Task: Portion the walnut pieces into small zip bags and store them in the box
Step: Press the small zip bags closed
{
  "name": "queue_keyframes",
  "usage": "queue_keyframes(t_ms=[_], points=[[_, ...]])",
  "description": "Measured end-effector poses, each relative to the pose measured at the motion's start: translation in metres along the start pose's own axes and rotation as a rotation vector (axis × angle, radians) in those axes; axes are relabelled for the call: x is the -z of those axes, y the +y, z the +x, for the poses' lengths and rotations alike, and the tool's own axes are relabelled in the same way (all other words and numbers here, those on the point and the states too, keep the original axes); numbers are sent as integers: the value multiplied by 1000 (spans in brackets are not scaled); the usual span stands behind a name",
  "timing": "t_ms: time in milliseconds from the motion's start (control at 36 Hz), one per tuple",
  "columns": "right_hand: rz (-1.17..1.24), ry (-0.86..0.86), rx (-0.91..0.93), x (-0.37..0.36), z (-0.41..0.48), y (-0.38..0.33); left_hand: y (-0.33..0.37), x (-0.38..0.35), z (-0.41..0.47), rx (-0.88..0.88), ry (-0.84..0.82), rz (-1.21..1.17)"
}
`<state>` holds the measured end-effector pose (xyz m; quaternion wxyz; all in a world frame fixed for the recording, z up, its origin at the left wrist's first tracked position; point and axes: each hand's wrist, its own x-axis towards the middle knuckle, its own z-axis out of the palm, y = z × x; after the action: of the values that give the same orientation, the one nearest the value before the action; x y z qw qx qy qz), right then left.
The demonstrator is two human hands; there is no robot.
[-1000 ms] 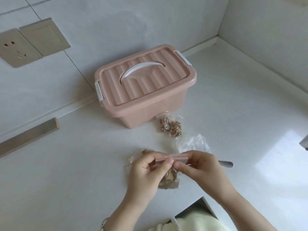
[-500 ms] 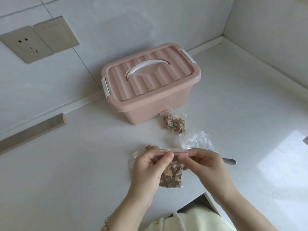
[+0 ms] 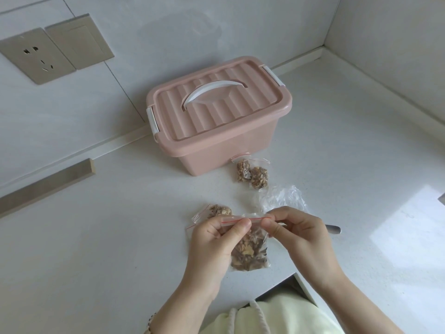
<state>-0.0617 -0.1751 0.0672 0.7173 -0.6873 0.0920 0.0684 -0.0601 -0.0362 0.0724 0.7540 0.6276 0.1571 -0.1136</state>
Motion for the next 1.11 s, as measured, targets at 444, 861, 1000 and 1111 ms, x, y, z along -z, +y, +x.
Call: queue_keyframes(t_ms=[444,861,1000,1111], points=[[-74,-50,55,3,1,0,3,4,-8,7,-6,-48],[151,-80,-39,2,0,-8,3,4,-10,-288,110,58],[140,-84,-17,5,-1,-6,4,4,-10,-308,46,92],[125,-108,-9,7,0,-7,5,8,-7,-299,-35,180]])
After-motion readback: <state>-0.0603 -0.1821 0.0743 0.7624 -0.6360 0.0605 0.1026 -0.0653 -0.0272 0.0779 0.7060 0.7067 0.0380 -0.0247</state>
